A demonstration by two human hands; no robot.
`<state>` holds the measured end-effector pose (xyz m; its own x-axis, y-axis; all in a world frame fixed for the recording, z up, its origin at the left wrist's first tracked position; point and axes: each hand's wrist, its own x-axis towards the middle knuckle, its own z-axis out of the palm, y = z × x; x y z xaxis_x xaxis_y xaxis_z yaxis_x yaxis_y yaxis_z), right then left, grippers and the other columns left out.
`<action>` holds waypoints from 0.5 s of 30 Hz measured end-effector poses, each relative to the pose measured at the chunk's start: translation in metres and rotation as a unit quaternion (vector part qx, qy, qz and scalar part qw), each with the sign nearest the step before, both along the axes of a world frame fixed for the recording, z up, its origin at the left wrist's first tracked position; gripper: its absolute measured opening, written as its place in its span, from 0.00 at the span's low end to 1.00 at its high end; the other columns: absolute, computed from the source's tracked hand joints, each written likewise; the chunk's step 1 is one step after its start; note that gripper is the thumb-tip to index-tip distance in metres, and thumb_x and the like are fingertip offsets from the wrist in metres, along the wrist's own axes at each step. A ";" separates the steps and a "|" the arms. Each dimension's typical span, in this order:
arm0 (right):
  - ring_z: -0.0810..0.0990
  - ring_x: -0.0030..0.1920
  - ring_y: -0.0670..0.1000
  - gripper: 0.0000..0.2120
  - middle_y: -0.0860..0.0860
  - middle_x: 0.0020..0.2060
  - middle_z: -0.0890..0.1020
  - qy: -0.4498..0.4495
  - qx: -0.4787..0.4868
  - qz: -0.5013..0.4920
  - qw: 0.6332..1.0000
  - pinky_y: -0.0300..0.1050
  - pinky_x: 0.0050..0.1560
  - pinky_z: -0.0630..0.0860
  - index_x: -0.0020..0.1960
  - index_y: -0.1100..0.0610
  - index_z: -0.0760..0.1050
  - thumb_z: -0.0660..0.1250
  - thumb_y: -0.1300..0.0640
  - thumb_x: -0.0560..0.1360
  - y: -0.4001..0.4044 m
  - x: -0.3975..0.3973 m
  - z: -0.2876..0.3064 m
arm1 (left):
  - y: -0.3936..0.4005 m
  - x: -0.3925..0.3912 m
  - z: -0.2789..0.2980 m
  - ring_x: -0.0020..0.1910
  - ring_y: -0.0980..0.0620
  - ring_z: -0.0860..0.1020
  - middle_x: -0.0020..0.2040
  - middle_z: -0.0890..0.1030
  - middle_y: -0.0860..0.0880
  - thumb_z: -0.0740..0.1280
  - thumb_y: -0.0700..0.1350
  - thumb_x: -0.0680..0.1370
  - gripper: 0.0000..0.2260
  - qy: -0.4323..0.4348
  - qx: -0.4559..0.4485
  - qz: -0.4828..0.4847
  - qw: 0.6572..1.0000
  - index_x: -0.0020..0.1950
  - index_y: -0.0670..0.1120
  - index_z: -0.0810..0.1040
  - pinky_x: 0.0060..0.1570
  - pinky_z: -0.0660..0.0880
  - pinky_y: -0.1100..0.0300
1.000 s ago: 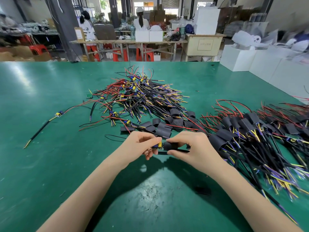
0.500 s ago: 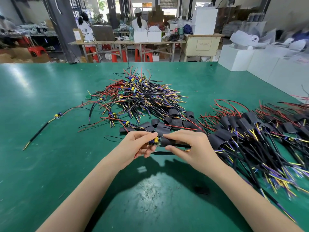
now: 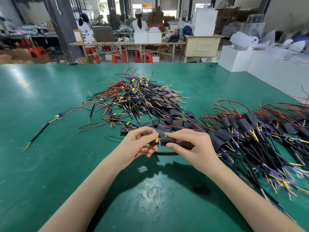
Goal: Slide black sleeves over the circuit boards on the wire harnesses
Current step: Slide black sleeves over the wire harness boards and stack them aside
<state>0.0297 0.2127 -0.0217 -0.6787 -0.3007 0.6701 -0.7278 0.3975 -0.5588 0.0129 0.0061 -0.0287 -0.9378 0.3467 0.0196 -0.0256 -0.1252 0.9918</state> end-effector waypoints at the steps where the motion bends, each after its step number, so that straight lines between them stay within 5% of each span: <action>1: 0.79 0.37 0.53 0.11 0.48 0.34 0.80 0.001 -0.006 -0.004 1.000 0.46 0.40 0.75 0.53 0.59 0.83 0.73 0.58 0.71 -0.001 0.000 0.000 | 0.000 0.000 0.000 0.25 0.52 0.73 0.32 0.79 0.43 0.70 0.50 0.73 0.08 0.010 -0.002 0.000 1.000 0.45 0.46 0.78 0.28 0.73 0.65; 10: 0.74 0.33 0.47 0.13 0.49 0.33 0.80 -0.051 -0.021 -0.016 0.998 0.42 0.37 0.73 0.56 0.57 0.82 0.71 0.56 0.72 -0.005 0.001 -0.007 | 0.001 0.000 -0.003 0.27 0.52 0.72 0.32 0.79 0.45 0.67 0.48 0.75 0.07 0.095 -0.052 0.009 0.994 0.46 0.45 0.76 0.29 0.72 0.64; 15: 0.81 0.42 0.47 0.14 0.49 0.43 0.84 -0.079 0.040 -0.002 0.996 0.43 0.47 0.77 0.59 0.57 0.80 0.70 0.56 0.74 -0.004 0.002 -0.006 | 0.000 -0.001 -0.004 0.27 0.51 0.72 0.33 0.80 0.44 0.67 0.46 0.77 0.06 0.099 -0.070 0.013 0.993 0.47 0.44 0.76 0.29 0.71 0.64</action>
<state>0.0318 0.2086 -0.0274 -0.7748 -0.3465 0.5288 -0.6320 0.4476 -0.6327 0.0120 0.0061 -0.0323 -0.9293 0.3343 0.1573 0.1723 0.0153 0.9849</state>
